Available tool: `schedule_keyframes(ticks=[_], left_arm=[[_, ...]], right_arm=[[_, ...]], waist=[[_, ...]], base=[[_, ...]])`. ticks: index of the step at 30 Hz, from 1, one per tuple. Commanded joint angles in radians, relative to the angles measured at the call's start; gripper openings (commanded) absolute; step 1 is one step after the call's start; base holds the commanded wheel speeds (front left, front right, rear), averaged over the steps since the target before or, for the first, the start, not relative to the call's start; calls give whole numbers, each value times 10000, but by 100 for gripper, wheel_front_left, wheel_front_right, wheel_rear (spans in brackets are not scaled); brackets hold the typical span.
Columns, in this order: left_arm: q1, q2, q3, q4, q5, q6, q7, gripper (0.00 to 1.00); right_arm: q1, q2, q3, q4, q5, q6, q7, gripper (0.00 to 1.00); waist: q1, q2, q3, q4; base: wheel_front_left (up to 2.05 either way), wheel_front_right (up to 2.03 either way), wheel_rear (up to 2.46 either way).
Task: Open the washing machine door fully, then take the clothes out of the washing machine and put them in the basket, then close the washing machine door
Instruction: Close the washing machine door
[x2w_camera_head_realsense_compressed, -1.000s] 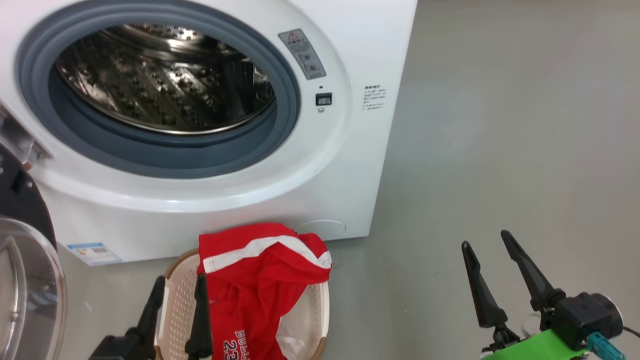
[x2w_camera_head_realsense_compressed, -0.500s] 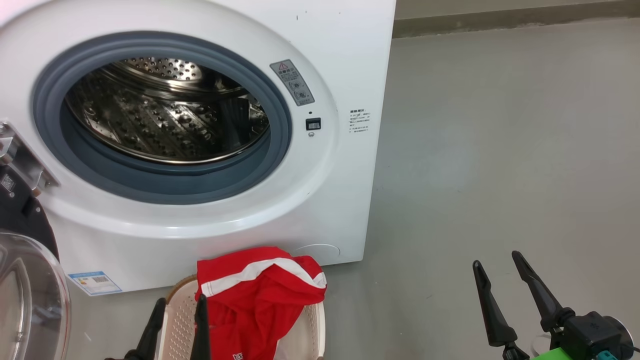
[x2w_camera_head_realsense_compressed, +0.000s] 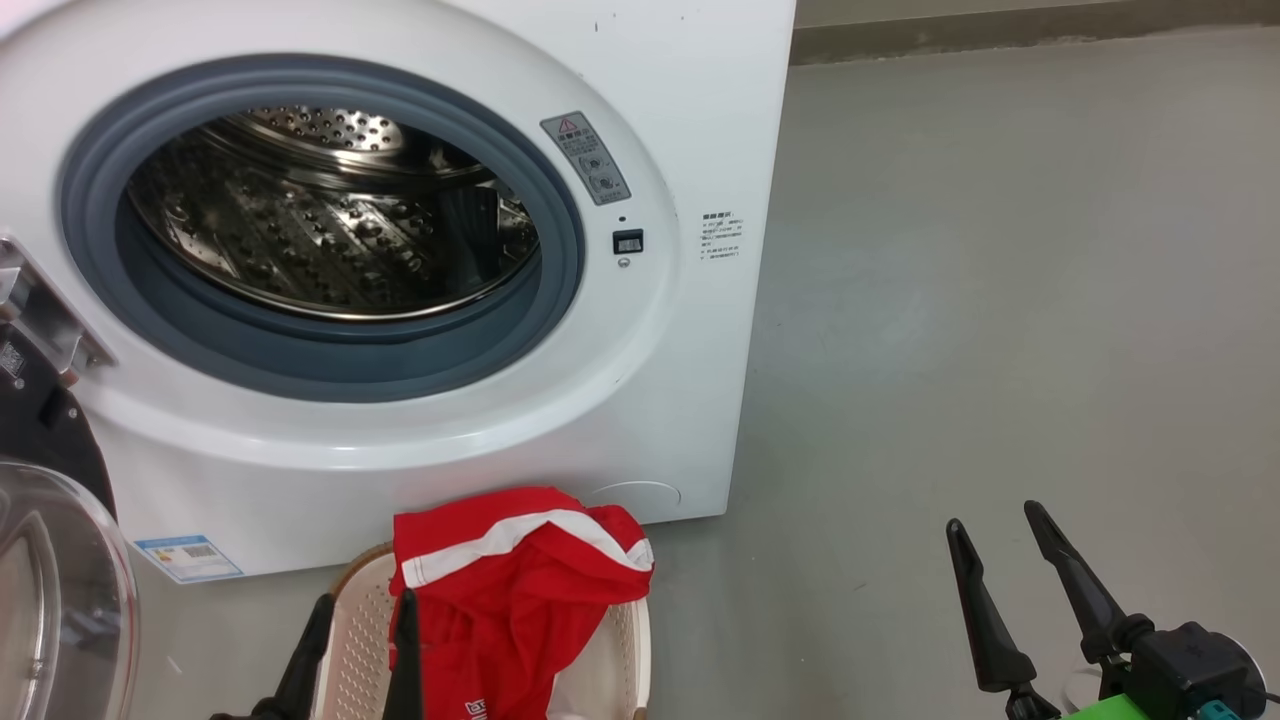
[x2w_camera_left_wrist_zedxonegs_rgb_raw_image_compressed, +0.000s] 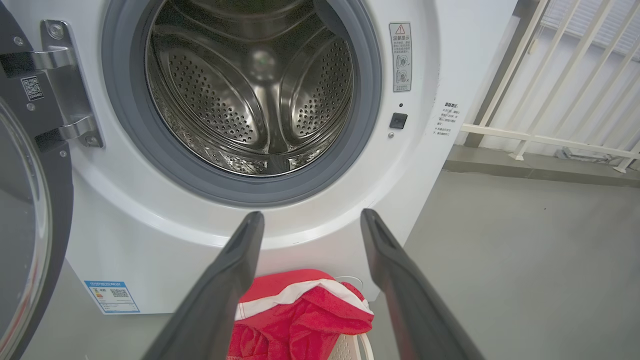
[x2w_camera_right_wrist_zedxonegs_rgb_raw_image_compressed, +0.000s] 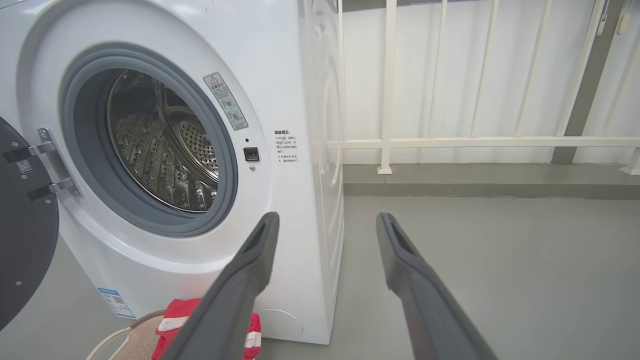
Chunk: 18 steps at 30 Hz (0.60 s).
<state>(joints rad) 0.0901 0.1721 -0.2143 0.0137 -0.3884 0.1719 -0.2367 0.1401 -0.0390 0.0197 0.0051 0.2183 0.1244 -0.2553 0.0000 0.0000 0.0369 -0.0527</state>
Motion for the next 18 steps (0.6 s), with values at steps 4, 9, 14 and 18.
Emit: schedule_keyframes(ticks=[4,9,14,18], left_arm=[[-148,122,318,-335,39,182,22,100],[-203,153,296,-366,38,205,30,100],[-238,201,258,-373,46,213,53,100],[-259,239,206,-391,32,178,77,100]], right_arm=[[-242,-112,205,-286,32,63,-65,100],[-300,-112,198,-291,62,63,-65,100],[-339,-112,184,-282,85,63,-65,100],[-383,-112,182,-264,77,63,-65,100]], waist=[[0,0,91,21],[0,0,177,50],[0,0,233,78],[0,0,264,90]], base=[[-22,22,0],[-93,93,0],[-156,156,0],[-128,128,0]])
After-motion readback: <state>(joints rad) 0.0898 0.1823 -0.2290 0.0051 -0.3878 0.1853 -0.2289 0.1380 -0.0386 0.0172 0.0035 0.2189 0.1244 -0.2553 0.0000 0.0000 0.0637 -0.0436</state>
